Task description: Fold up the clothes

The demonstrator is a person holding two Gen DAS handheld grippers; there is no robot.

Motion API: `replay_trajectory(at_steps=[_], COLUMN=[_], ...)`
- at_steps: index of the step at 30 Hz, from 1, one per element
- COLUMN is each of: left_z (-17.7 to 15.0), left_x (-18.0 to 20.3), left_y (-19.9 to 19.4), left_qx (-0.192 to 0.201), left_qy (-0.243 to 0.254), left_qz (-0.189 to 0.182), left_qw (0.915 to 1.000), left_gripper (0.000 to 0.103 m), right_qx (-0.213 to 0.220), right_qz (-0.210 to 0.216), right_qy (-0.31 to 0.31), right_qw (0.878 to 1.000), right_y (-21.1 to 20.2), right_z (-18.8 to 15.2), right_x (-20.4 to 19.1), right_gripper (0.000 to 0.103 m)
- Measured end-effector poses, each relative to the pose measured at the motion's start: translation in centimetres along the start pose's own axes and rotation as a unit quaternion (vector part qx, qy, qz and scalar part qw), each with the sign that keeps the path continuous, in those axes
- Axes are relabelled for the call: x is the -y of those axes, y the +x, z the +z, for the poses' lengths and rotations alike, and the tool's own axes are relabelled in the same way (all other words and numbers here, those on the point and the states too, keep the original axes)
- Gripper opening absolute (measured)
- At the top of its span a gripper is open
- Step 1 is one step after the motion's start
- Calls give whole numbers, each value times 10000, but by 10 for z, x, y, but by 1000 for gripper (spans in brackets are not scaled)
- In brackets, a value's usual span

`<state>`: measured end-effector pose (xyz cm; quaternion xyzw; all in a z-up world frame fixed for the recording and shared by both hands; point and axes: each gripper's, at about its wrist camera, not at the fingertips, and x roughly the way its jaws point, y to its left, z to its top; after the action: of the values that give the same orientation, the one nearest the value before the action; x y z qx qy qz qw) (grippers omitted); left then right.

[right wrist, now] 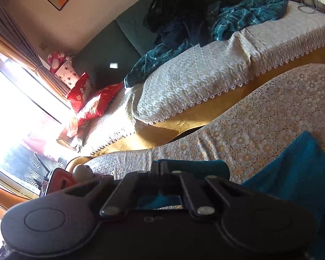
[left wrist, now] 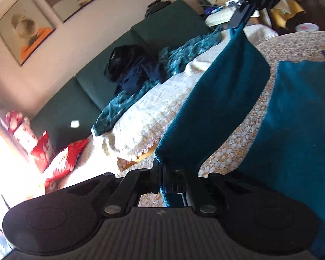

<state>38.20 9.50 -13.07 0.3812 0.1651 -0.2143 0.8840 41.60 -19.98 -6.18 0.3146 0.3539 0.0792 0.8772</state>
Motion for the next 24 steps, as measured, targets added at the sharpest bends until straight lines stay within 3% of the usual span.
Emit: replay_trajectory(at_steps=[2, 3, 6, 9, 10, 14, 15, 20, 24], left_z=[3, 3, 0, -5, -7, -12, -14, -23, -21], left_x=[24, 35, 78, 112, 121, 129, 129, 130, 124], left_y=[-11, -15, -24, -27, -28, -24, -22, -13, -20], left_qx=[161, 208, 183, 38, 0, -262, -343, -678, -698], left_qy=[428, 620, 1260, 1671, 1731, 1585, 1569, 1433, 1359], left_qz=[-403, -640, -1315, -1852, -1889, -2152, -2195, -2426, -2525], left_qw=[9981, 9958, 9831, 9684, 9666, 9633, 9623, 9571, 9555], left_gripper=[1, 1, 1, 1, 1, 1, 1, 1, 1], right_qx=[127, 136, 4, -220, -286, -523, -611, -1137, -1105], right_qz=[-59, -132, -196, -390, -448, -573, -581, -866, -1112], right_qy=[-50, -55, 45, 308, 403, 618, 613, 495, 279], right_qw=[9999, 9998, 9998, 9985, 9978, 9951, 9946, 9885, 9872], right_y=[-25, -34, -52, -62, -65, -74, -75, -69, -76], right_z=[-12, -19, -44, -71, -78, -101, -106, -120, -103], right_x=[14, 22, 53, 83, 92, 115, 117, 122, 122], right_gripper=[52, 67, 76, 77, 84, 93, 103, 103, 103])
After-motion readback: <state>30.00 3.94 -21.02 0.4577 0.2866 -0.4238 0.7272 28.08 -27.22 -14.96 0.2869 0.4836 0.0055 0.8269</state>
